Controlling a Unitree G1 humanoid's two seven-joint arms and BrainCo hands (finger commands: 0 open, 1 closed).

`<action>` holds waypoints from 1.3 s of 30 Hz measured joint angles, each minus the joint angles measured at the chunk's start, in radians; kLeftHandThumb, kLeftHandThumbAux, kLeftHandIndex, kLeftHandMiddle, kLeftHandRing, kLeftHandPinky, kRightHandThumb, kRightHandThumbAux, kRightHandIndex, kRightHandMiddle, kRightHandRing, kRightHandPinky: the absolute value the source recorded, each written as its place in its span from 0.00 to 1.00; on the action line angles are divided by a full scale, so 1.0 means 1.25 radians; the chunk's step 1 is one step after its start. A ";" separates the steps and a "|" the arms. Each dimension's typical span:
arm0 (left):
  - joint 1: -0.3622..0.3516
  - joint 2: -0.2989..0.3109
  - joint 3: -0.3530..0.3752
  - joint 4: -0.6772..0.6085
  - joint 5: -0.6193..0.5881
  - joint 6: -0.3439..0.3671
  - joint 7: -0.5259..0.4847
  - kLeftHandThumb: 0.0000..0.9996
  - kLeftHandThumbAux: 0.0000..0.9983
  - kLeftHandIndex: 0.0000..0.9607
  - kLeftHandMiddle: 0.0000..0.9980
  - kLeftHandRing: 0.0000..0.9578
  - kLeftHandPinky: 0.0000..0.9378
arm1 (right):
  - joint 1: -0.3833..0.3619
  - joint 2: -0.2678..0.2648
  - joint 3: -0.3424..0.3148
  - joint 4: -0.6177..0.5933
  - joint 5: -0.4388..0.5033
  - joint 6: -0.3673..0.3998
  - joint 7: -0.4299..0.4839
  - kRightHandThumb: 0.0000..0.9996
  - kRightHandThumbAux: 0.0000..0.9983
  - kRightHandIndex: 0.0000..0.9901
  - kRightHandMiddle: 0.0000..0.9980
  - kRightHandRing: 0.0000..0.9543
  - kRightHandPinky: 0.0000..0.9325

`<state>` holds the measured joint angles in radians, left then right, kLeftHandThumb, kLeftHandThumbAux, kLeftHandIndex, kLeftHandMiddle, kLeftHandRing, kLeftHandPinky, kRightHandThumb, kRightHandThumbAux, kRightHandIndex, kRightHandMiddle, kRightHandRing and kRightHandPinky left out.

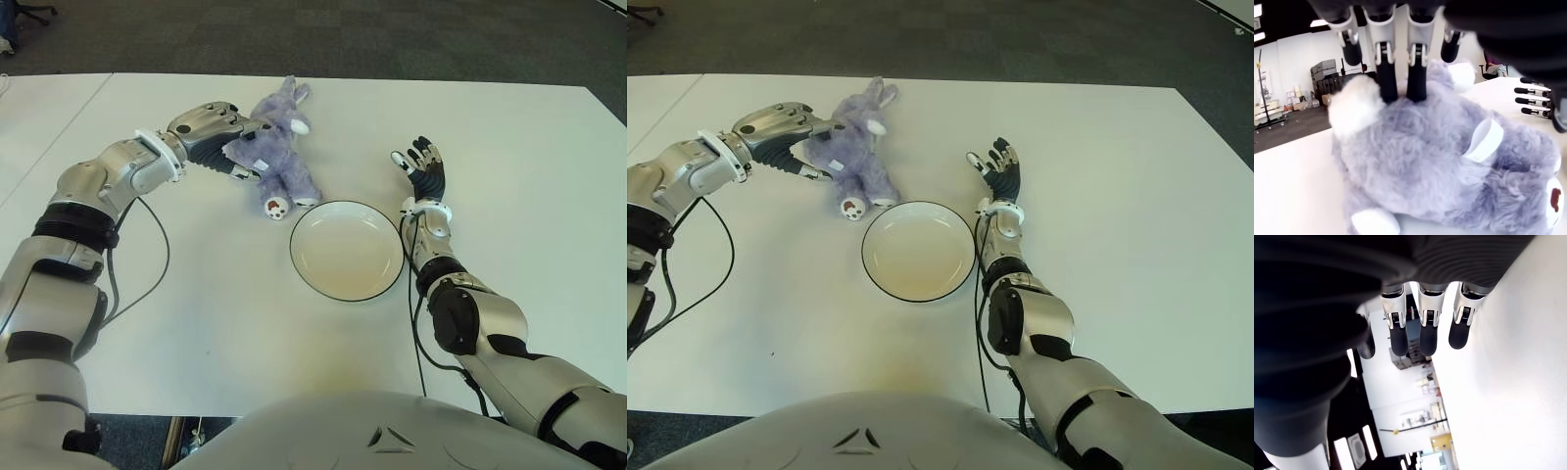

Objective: Put the doll into the plate.

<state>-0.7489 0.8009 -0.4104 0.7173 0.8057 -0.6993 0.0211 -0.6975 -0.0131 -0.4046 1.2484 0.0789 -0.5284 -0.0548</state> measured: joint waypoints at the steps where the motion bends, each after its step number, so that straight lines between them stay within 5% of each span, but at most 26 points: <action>1: -0.002 -0.001 0.000 0.003 0.000 0.000 0.000 0.13 0.35 0.00 0.00 0.00 0.00 | 0.000 0.000 0.000 0.000 0.000 0.000 0.000 0.00 0.84 0.16 0.14 0.12 0.14; 15: -0.015 -0.028 -0.007 0.030 0.030 0.008 0.085 0.00 0.35 0.00 0.00 0.00 0.00 | 0.000 0.000 0.001 0.000 0.000 0.000 0.000 0.00 0.84 0.15 0.15 0.13 0.14; 30: -0.016 -0.026 -0.035 0.017 0.116 0.038 0.260 0.00 0.31 0.00 0.00 0.00 0.00 | 0.000 0.000 0.003 0.000 -0.001 0.000 -0.001 0.00 0.83 0.16 0.16 0.14 0.13; 39: -0.016 0.003 -0.001 -0.065 0.103 0.031 0.273 0.03 0.29 0.00 0.00 0.00 0.00 | 0.000 0.000 0.003 0.000 -0.001 0.000 -0.001 0.00 0.84 0.16 0.16 0.13 0.13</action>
<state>-0.7683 0.8051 -0.4121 0.6357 0.9341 -0.6606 0.3625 -0.6972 -0.0132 -0.4007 1.2484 0.0781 -0.5284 -0.0563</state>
